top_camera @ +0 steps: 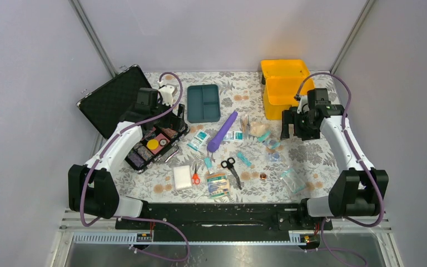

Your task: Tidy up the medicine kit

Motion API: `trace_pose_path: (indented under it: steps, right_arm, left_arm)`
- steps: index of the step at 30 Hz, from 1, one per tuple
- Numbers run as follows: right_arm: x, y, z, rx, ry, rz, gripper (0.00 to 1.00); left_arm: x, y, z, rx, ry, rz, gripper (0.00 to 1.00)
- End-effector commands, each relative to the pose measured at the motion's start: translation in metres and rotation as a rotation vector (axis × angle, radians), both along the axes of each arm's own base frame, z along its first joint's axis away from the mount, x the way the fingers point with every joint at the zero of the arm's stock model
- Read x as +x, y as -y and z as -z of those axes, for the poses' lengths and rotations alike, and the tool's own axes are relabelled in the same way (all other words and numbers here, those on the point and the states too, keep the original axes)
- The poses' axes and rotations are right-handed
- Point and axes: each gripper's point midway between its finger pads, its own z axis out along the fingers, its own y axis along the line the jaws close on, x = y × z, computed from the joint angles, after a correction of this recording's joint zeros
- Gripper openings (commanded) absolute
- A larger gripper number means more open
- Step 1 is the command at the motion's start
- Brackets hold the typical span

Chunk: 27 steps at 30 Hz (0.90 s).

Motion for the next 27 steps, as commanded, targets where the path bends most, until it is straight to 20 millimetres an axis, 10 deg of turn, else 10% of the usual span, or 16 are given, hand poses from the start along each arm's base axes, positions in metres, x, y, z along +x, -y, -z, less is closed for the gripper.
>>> trace_pose_path:
  steps: [1, 5, 11, 27]
  right_arm:
    - [0.023, -0.021, -0.024, 0.092, 0.101, -0.158, 1.00]
    - [0.024, -0.060, -0.041, 0.249, 0.133, -0.496, 1.00]
    - [0.055, -0.087, -0.014, -0.008, 0.169, -0.850, 0.73]
    - [0.102, -0.099, 0.071, -0.367, 0.259, -1.364, 0.66]
  left_arm:
    - [0.009, -0.002, -0.007, 0.008, 0.057, 0.001, 0.99]
    - [0.009, -0.002, -0.007, 0.014, 0.061, 0.005, 0.99]
    - [0.012, -0.005, -0.010, 0.033, 0.077, 0.004, 0.99]
    - [0.016, -0.014, -0.011, 0.099, 0.092, 0.007, 0.99]
